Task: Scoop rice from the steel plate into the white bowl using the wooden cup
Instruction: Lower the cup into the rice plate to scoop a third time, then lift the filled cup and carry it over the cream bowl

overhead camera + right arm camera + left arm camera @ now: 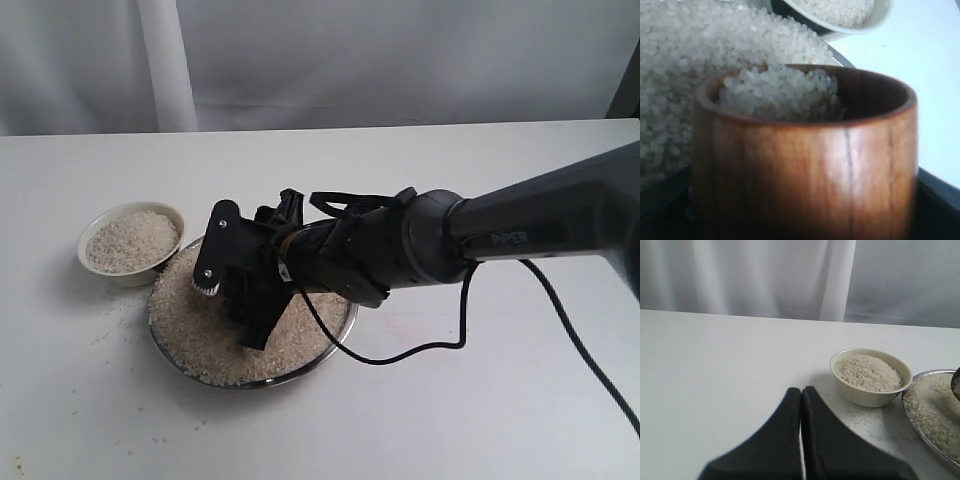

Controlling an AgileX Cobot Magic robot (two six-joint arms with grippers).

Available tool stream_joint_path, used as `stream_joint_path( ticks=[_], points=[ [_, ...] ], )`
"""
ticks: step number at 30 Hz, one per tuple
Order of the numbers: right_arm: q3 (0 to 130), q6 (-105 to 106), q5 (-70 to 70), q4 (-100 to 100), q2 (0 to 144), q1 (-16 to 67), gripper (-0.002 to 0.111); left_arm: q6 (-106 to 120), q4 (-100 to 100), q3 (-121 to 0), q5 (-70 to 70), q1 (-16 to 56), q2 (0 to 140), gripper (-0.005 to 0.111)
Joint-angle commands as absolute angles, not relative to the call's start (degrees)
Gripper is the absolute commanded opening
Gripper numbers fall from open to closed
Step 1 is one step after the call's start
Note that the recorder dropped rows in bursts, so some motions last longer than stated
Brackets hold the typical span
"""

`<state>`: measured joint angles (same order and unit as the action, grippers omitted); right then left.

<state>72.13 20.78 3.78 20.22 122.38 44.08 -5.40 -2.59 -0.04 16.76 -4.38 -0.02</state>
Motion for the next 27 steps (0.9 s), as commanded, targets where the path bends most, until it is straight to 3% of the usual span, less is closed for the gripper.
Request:
stream_joint_path(
  ticks=[1, 16, 24, 27],
  points=[
    [71.81, 20.29, 4.92, 20.55, 120.17, 43.83, 0.0, -5.5, -2.52, 0.0, 16.3, -4.01, 0.0, 0.0],
    [87.04, 22.72, -8.64, 20.52, 118.04, 45.49, 0.0, -5.5, -2.52, 0.0, 16.3, -4.01, 0.0, 0.0],
    [106.55, 23.47, -17.32, 24.97, 126.9, 48.17, 0.0, -5.5, -2.52, 0.0, 16.3, -4.01, 0.0, 0.0],
    [118.64, 23.51, -27.71, 33.19, 133.92, 49.7, 0.0, -5.5, -2.52, 0.0, 16.3, -4.01, 0.0, 0.0]
  ],
)
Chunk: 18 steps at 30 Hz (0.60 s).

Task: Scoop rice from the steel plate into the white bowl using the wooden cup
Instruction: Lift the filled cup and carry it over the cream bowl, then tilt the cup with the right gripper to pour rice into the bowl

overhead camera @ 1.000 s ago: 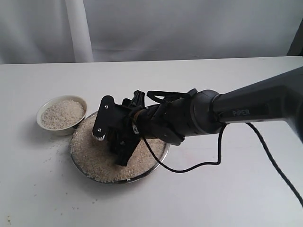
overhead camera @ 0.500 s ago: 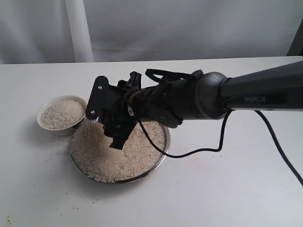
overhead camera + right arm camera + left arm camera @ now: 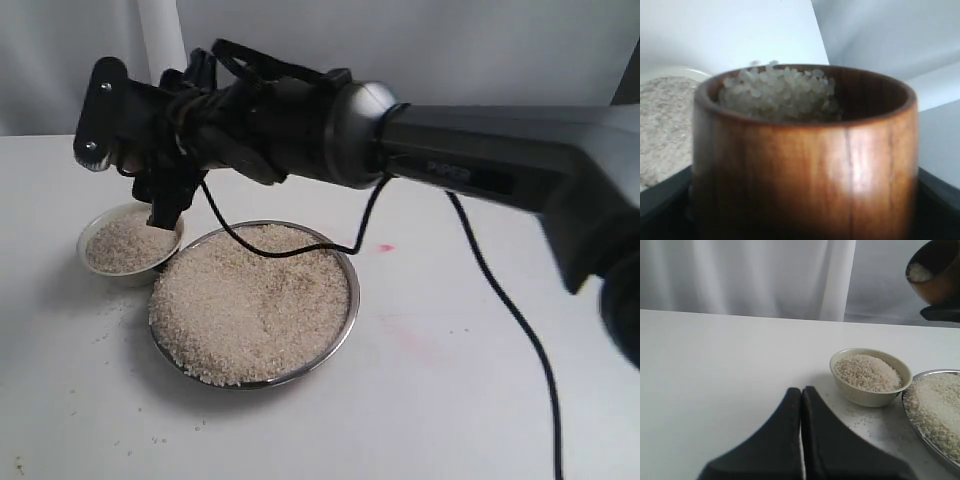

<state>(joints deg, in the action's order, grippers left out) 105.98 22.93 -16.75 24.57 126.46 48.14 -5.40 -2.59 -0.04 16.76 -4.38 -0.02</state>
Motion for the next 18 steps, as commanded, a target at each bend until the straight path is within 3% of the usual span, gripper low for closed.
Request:
stream_joint_path(
  ticks=[1, 5, 18],
  points=[
    [120.75, 23.51, -29.87, 35.41, 135.34, 49.96, 0.0, -5.5, -2.52, 0.0, 16.3, -4.01, 0.0, 0.0],
    [129.83, 24.65, -35.63, 42.57, 142.48, 50.96, 0.0, -5.5, -2.52, 0.0, 16.3, -4.01, 0.0, 0.0],
    [130.09, 33.55, -35.2, 52.3, 144.4, 53.25, 0.0, -5.5, -2.52, 0.0, 16.3, -4.01, 0.0, 0.0]
  ],
)
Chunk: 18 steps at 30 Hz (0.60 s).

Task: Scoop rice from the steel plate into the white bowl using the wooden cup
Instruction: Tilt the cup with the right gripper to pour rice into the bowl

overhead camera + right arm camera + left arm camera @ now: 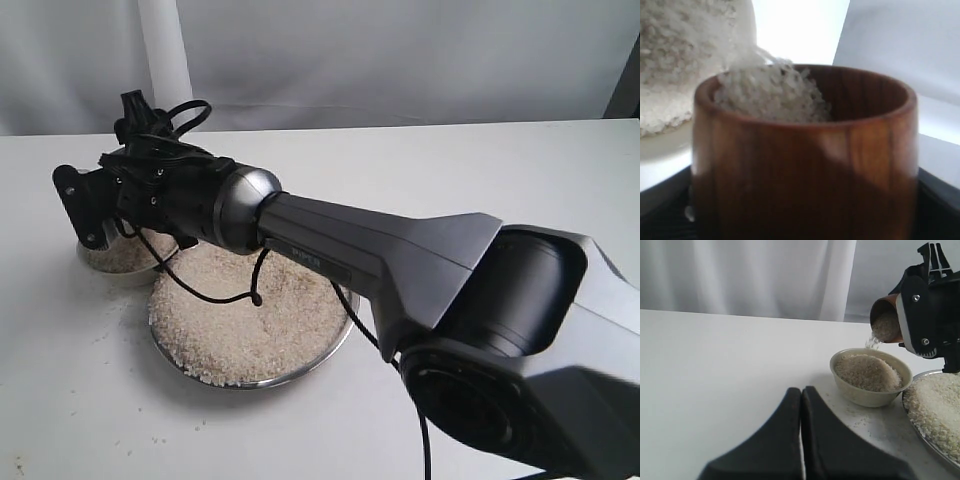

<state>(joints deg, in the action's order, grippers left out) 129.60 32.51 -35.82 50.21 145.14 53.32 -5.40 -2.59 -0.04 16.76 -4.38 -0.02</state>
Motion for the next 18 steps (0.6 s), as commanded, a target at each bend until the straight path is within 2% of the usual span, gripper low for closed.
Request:
stream_joint_path(
  ticks=[1, 18],
  points=[
    [130.09, 34.27, -35.2, 52.31, 144.4, 53.25, 0.0, -5.5, -2.52, 0.0, 16.3, -4.01, 0.0, 0.0],
    [130.09, 39.35, -33.73, 56.98, 144.4, 53.25, 0.0, -5.5, -2.52, 0.0, 16.3, -4.01, 0.0, 0.0]
  ],
)
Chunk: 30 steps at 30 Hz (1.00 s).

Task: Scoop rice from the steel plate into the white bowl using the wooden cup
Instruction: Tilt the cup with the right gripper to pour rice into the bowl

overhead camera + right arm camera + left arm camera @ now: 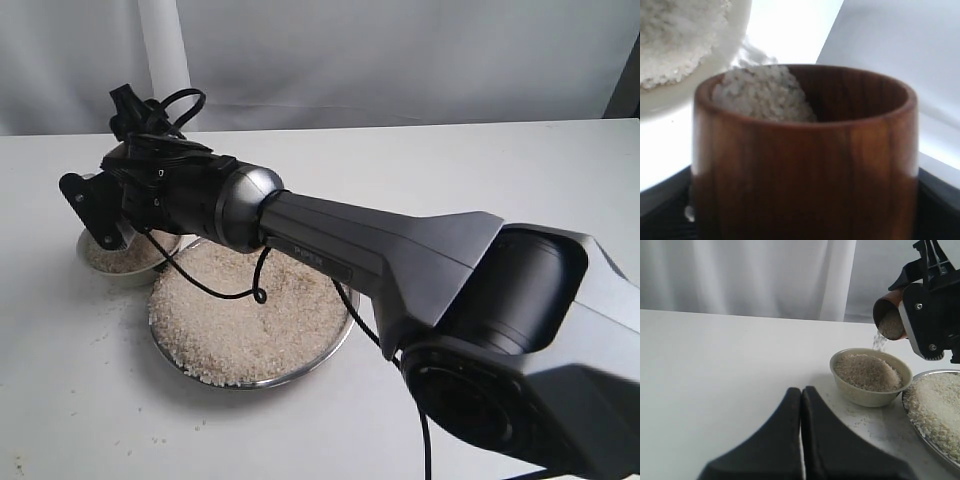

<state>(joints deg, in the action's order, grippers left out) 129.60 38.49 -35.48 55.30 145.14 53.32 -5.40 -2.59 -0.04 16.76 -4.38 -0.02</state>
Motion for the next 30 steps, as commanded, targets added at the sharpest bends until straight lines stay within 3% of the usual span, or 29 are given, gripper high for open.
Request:
stream_joint_path(
  ticks=[1, 30],
  points=[
    [130.09, 40.28, -33.72, 56.98, 144.4, 53.25, 0.0, -5.5, -2.52, 0.0, 16.3, -4.01, 0.0, 0.0],
    [130.09, 45.04, -32.02, 68.31, 144.4, 54.33, 0.0, -5.5, -2.52, 0.0, 16.3, -4.01, 0.0, 0.0]
  ],
)
